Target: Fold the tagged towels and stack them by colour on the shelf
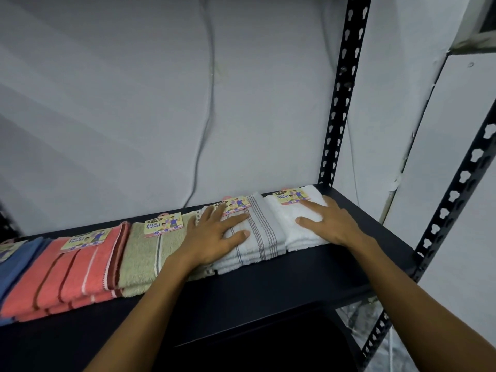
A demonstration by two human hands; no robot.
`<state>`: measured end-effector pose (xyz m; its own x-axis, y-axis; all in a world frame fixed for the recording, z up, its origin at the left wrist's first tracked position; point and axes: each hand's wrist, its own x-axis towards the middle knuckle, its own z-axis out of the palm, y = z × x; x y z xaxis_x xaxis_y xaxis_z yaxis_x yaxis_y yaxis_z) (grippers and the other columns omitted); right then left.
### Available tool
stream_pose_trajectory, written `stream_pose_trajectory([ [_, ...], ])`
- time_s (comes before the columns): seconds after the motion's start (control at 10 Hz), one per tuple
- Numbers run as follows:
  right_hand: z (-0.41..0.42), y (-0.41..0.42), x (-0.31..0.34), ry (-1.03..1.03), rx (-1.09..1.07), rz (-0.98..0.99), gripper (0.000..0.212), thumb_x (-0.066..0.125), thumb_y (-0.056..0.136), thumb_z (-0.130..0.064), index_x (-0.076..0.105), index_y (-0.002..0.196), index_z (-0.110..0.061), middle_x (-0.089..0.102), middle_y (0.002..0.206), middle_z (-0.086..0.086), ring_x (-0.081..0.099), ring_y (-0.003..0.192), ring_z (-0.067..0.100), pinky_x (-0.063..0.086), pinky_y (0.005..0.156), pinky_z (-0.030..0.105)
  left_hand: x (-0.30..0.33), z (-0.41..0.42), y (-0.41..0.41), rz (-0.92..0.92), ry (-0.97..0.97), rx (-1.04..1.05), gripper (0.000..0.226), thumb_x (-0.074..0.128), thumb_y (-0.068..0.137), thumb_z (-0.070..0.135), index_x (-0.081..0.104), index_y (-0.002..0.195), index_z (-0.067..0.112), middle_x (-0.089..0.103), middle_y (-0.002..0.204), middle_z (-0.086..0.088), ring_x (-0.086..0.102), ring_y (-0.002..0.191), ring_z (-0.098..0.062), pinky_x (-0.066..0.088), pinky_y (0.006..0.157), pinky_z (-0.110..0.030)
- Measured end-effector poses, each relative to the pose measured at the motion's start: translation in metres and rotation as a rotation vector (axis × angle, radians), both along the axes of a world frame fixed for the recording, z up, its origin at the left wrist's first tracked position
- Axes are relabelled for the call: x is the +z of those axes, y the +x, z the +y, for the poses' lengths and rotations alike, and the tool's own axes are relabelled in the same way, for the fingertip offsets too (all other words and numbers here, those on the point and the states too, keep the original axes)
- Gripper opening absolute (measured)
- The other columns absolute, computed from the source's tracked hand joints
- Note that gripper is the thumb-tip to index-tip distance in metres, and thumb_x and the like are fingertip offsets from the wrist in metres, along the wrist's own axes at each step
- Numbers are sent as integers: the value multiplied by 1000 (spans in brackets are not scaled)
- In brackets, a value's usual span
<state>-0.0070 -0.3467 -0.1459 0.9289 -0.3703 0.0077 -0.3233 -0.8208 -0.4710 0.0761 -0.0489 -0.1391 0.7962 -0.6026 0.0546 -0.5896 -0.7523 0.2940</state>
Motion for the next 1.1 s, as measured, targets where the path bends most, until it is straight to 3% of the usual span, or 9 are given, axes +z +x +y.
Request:
stream_pose_trajectory([
  [0.3, 3, -1, 7, 19, 33, 14, 70, 49, 85, -72, 28, 148, -50, 12, 162, -7, 31, 141, 31, 27, 111, 43, 1, -3, -1, 6, -8, 2, 81, 7, 62, 89, 25, 138, 67, 4, 165, 8, -3, 151, -19, -4, 118, -57],
  [0.4, 5, -1, 13, -29, 21, 60, 78, 46, 77, -81, 25, 147, -52, 13, 162, -5, 26, 143, 32, 19, 115, 54, 0, -3, 0, -3, -42, -5, 78, 12, 67, 88, 28, 140, 64, 8, 165, 7, 0, 151, -20, -1, 118, -57],
  [0.5, 19, -2, 18, -277, -32, 57, 70, 45, 87, -70, 24, 150, -46, 7, 164, 3, 6, 149, 36, 0, 113, 66, -3, 1, 4, -40, -183, -13, 70, 26, 78, 80, 42, 140, 52, 25, 161, 1, 15, 150, -21, 12, 117, -60],
  [0.6, 46, -6, 24, -314, 65, -164, 61, 52, 93, -49, 34, 149, -34, 13, 163, 7, 6, 149, 30, 7, 117, 61, -4, 13, 2, -140, -280, -30, 63, 34, 83, 70, 59, 130, 36, 50, 145, -5, 41, 138, -21, 34, 109, -55],
  [0.7, 87, -13, 25, -141, 283, -398, 52, 57, 96, -37, 46, 145, -26, 25, 160, 6, 18, 148, 22, 15, 120, 39, -1, 32, -10, -265, -243, 15, 58, 37, 84, 62, 68, 119, 29, 64, 127, 1, 55, 121, -20, 43, 100, -51],
  [0.8, 125, -21, 19, -110, 427, -436, 45, 56, 97, -35, 52, 141, -24, 34, 156, 1, 25, 146, 16, 13, 114, 24, -6, 58, -23, -396, -209, 113, 49, 39, 85, 58, 70, 107, 28, 68, 111, 6, 60, 108, -21, 48, 91, -44],
  [0.9, 140, -18, 6, -189, 448, -344, 40, 49, 99, -39, 54, 138, -28, 43, 151, -2, 31, 142, 12, 10, 118, 34, -13, 74, -39, -406, -216, 156, 33, 47, 89, 48, 70, 96, 25, 69, 98, 7, 62, 96, -20, 49, 82, -40],
  [1.0, 143, -18, 6, -155, 418, -345, 39, 52, 98, -39, 56, 136, -27, 48, 147, -4, 35, 140, 9, 3, 118, 31, -17, 83, -46, -359, -297, 74, 35, 50, 88, 44, 71, 103, 20, 70, 103, 3, 63, 102, -21, 49, 88, -41],
  [1.1, 143, -36, 28, 100, 351, -475, 36, 63, 93, -35, 62, 128, -30, 59, 135, -11, 47, 128, 1, 14, 115, 20, -2, 96, -58, -168, -551, 126, 32, 60, 87, 37, 71, 113, 22, 70, 114, 10, 61, 111, -8, 46, 98, -30],
])
